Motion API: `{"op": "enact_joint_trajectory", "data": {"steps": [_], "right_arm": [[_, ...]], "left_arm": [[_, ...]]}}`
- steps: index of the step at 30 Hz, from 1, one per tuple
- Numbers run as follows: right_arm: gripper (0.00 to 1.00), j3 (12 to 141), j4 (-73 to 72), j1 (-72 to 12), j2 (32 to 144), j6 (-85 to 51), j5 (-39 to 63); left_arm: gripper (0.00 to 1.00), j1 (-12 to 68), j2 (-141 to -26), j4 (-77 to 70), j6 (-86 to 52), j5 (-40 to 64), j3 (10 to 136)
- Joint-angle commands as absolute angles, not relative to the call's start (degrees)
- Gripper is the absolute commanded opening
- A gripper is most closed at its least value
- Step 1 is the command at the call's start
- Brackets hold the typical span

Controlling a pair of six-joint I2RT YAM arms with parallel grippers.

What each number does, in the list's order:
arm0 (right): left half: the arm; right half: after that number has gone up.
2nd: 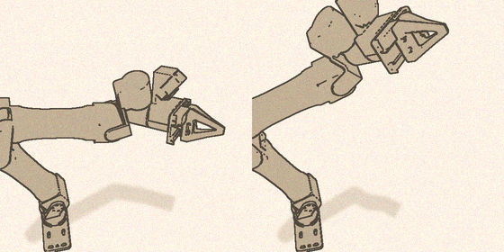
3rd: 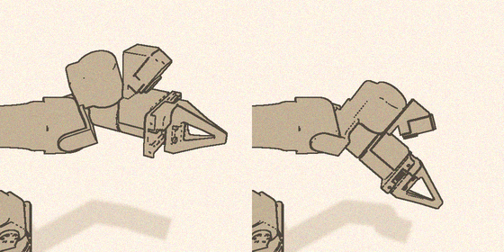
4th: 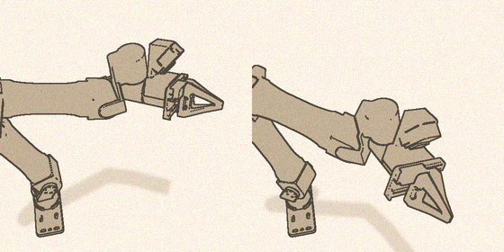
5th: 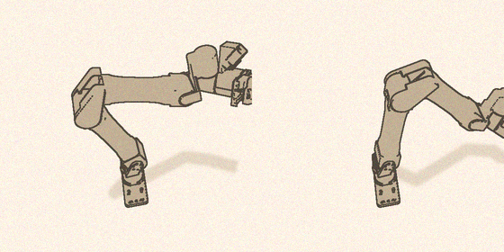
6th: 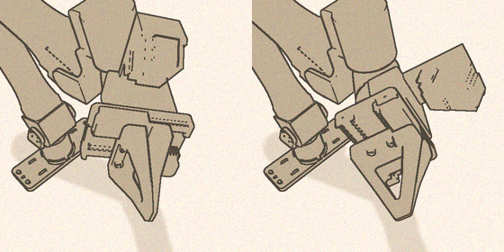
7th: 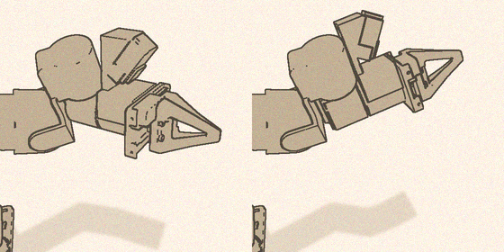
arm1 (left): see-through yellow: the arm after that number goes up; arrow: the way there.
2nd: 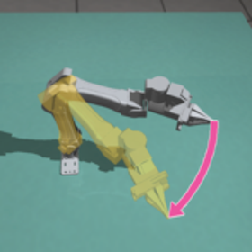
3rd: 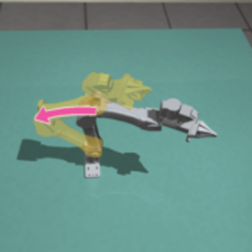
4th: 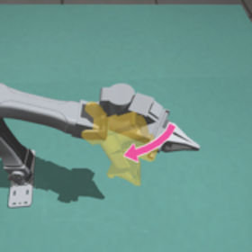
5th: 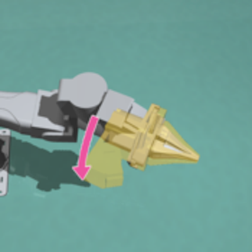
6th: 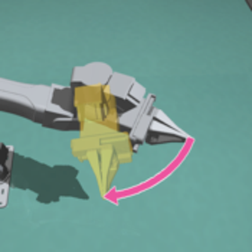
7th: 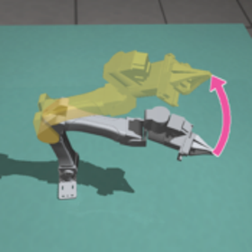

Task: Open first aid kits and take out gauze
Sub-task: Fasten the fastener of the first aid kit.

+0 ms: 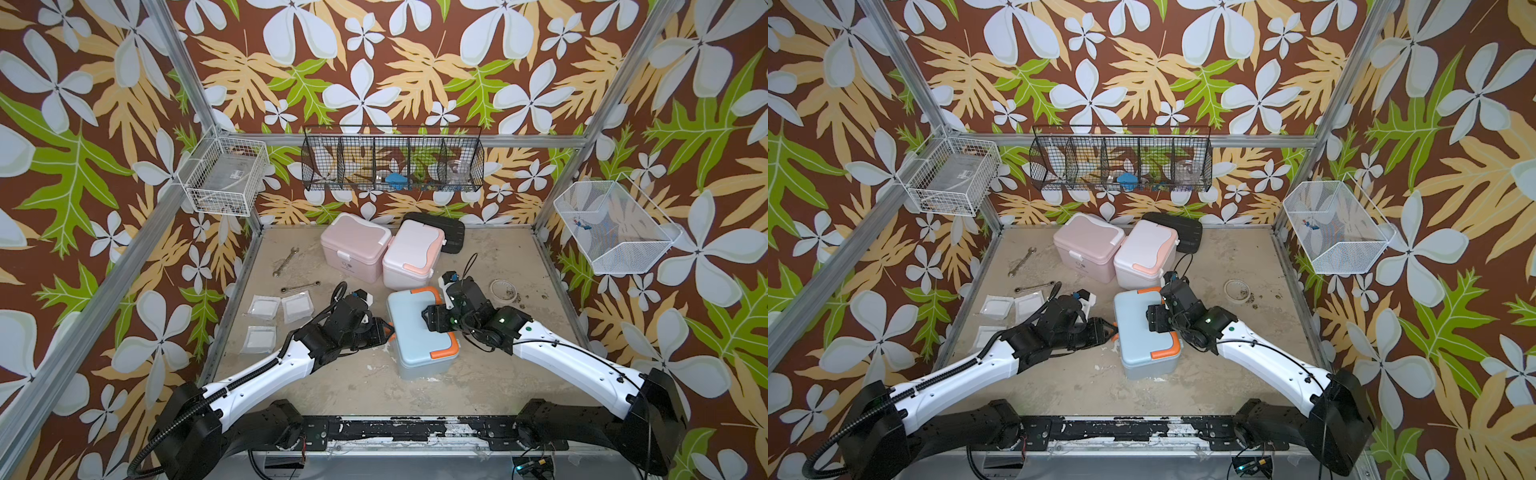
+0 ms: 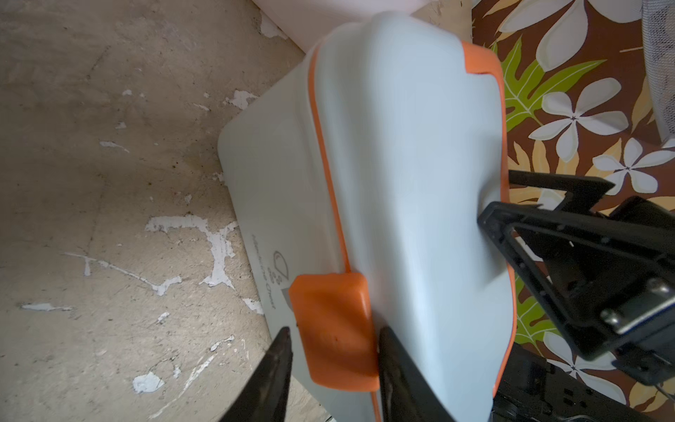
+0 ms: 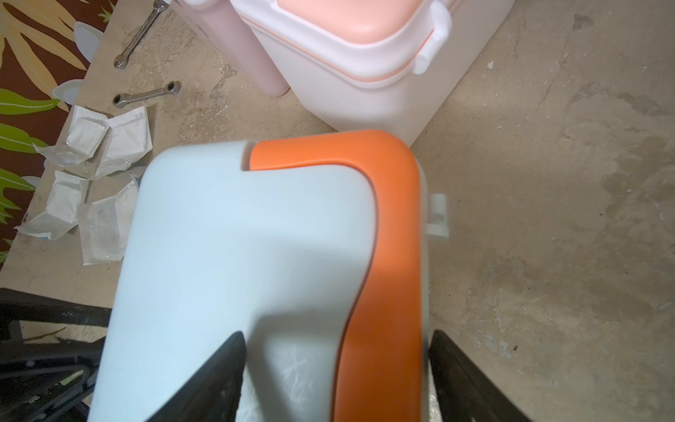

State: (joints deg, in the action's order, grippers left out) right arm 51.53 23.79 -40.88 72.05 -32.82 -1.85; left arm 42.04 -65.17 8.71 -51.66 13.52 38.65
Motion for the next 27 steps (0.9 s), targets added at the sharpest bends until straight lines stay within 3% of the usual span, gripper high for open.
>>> {"op": "enact_joint_trajectory", "data": {"steps": [1,8,14,19,27], "right_arm": [[0.77,50.4,36.0,-41.2,73.0,-31.1,1.8],[0.77,50.1,36.0,-41.2,73.0,-31.3,1.8],[0.77,50.1,36.2,-41.2,72.9,-31.1,1.6],[0.77,50.0,36.0,-41.2,72.8,-31.2,1.6],[0.77,49.9,35.9,-41.2,72.6,-31.2,1.8]], "left_arm": [[0.41,42.2,-65.2,0.0,-54.0,19.0,37.5],[0.42,42.2,-62.0,-1.5,-55.9,16.9,35.1],[0.53,42.2,-57.4,5.3,-55.4,11.4,36.0],[0.63,42.2,-57.0,5.1,-55.6,12.7,36.9],[0.66,42.2,-61.0,1.9,-55.7,16.2,38.4]]}}
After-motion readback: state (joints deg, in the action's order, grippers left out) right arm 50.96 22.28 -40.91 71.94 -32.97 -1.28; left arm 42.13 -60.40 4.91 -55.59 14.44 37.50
